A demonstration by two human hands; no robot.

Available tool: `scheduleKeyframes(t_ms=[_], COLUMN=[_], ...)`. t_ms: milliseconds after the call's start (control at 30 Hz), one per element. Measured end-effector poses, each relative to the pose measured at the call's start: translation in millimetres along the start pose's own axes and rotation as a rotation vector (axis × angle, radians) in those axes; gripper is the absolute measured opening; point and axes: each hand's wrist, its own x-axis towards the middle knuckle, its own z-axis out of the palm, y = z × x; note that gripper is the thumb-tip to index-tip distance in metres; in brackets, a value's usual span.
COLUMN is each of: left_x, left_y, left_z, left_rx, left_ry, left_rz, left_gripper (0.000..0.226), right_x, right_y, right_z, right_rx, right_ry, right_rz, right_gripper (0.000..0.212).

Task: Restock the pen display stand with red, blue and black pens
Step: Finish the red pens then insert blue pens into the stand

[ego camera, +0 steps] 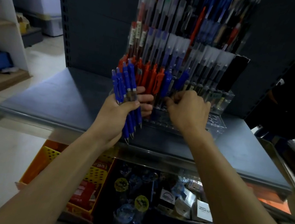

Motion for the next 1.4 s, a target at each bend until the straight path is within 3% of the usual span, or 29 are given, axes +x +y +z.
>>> scheduleKeyframes(t_ms=[233, 433, 633, 833, 1033, 1100, 1233, 1400], left_x=[-0.6, 4.8, 5.3, 6.7, 4.6, 3.6, -0.4, -4.0], left_y=[-7.5, -12.2, -11.9, -12.5, -11.2, -11.8, -11.8, -11.1], left_z=[16.5, 20.3, 19.5, 12.5, 12.0, 13.1, 17.0, 19.1], left_rx=[0.006, 0.017, 0.042, 0.057, 0.035, 0.012, -0.015, 0.036], left_ry=[-0.022, -0.026, -0.027, -0.015, -0.036, -0.054, -0.097, -0.131], left_rz=[0.003, -0.004, 0.007, 0.01, -0.003, -0.026, -0.044, -0.022], left_gripper=[0.028, 0.029, 0.028, 0.029, 0.027, 0.026, 0.026, 0.026], right_x=[1.7, 3.2, 6.0, 12.6, 10.6, 4.1, -22.1, -43.7], right_y=[-0.9, 1.5, -0.8, 4.7, 8.6, 13.2, 17.7, 13.0], right_z=[-5.0, -6.0, -7.3, -4.4, -0.8, -0.9, -5.0, -2.8], right_rx=[-0.045, 0.02, 0.318, 0.166, 0.173, 0.233, 0.581, 0.675], right_ry=[0.018, -0.039, 0.025, -0.035, -0.087, -0.066, 0.089, -0.168], right_rz=[-0.084, -0.053, -0.045, -0.043, -0.006, -0.011, -0.088, -0.302], right_gripper=[0.026, 0.022, 0.015, 0.024, 0.021, 0.022, 0.02, 0.012])
